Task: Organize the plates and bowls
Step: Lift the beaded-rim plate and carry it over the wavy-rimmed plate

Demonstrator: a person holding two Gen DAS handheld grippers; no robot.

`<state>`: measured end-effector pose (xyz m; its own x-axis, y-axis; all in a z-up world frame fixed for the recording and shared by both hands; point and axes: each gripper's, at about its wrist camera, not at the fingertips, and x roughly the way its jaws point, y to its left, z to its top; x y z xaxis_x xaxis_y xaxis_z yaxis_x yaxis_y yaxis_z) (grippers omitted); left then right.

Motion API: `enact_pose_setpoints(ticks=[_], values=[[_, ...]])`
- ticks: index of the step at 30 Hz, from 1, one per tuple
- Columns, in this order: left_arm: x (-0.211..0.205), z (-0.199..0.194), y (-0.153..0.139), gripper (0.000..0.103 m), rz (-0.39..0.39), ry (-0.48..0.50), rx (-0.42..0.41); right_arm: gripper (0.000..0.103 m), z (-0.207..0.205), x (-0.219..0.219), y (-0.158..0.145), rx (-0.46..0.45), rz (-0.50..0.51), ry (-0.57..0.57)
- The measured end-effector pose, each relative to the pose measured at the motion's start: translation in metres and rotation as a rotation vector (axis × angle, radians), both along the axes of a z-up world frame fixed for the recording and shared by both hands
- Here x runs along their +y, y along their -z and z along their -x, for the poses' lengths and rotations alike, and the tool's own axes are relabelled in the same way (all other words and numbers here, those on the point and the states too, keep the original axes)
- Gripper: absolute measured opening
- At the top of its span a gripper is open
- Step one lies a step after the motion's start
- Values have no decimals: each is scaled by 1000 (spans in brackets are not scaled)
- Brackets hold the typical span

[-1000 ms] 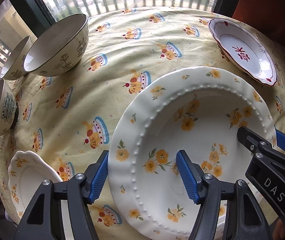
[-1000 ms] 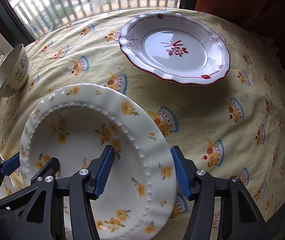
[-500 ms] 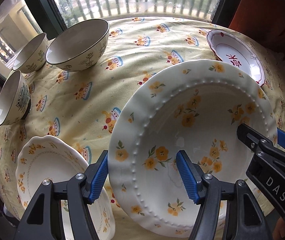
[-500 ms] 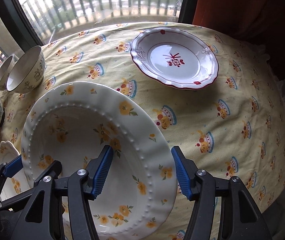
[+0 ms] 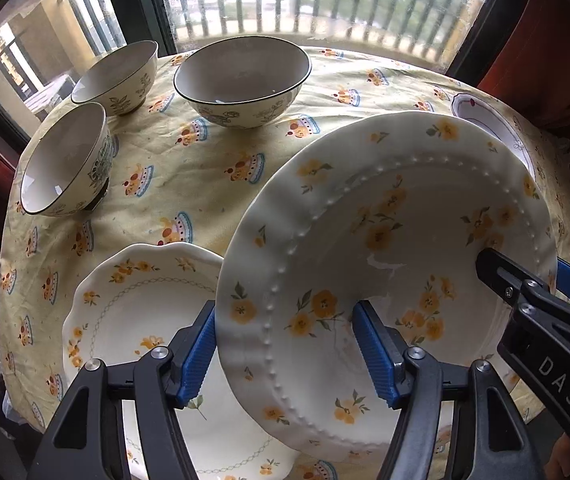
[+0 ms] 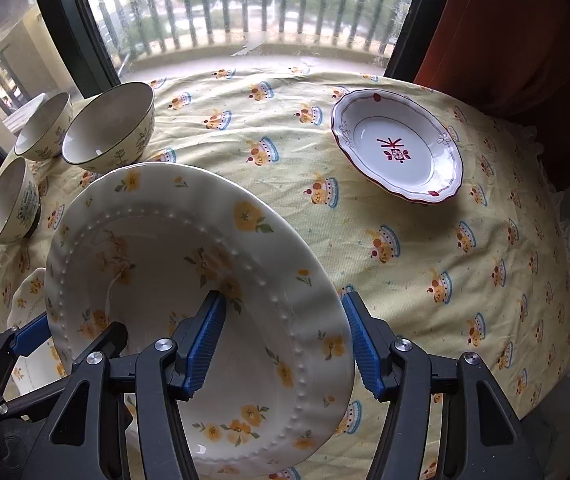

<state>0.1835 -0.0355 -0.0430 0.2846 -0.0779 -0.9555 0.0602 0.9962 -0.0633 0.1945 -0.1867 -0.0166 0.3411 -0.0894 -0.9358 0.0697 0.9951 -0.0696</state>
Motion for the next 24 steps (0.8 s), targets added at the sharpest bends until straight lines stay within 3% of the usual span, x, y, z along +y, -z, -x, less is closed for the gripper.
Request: enact_pose_setpoints(ticks=[12, 24], values=[[58, 14, -5, 67, 32, -19, -5, 63, 11, 62, -10, -3, 22, -27], [109, 27, 9, 67, 25, -30, 26, 63, 25, 115, 5, 53, 10, -41]])
